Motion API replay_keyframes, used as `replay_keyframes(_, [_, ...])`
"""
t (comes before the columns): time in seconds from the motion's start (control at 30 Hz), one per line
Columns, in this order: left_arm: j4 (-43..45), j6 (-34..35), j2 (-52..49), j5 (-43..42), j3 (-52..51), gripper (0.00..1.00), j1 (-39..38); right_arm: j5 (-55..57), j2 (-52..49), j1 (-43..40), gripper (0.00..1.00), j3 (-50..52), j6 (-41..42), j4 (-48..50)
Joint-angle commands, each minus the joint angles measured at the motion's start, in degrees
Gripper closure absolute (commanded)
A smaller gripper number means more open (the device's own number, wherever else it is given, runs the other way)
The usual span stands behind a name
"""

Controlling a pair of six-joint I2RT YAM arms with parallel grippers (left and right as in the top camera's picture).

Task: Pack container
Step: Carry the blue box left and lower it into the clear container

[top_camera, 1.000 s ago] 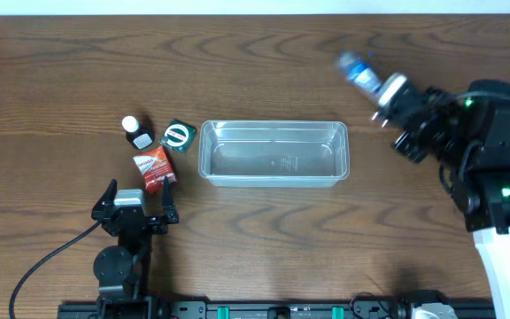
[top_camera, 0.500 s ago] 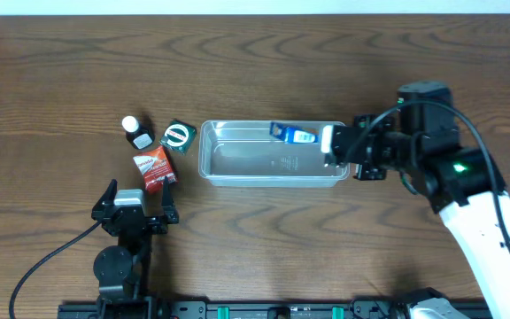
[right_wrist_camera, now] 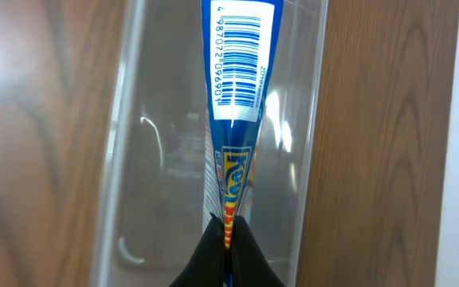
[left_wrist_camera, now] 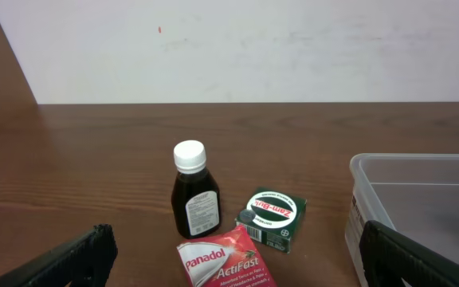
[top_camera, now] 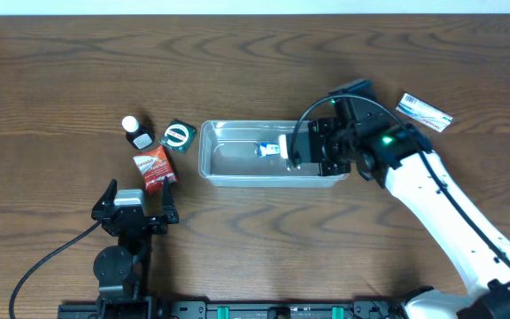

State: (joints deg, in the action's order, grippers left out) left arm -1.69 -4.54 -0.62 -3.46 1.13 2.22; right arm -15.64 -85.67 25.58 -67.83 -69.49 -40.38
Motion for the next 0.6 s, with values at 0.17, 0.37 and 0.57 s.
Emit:
replay_keyframes(0.17, [-2.10, -0.15, 0.33, -0.37, -0.90, 0.02, 0.28, 3.30, -3.15, 0.42, 0.99, -0.39, 2.08, 1.81])
replay_keyframes(0.37, [-2.10, -0.15, 0.33, -0.37, -0.90, 0.02, 0.28, 3.87, -5.11, 0.42, 0.99, -0.31, 3.26, 1.64])
replay_keyframes(0.57, [-2.12, -0.15, 0.33, -0.37, -0.90, 0.02, 0.28, 3.89, -6.91, 0.31, 0.99, -0.31, 3.26, 1.86])
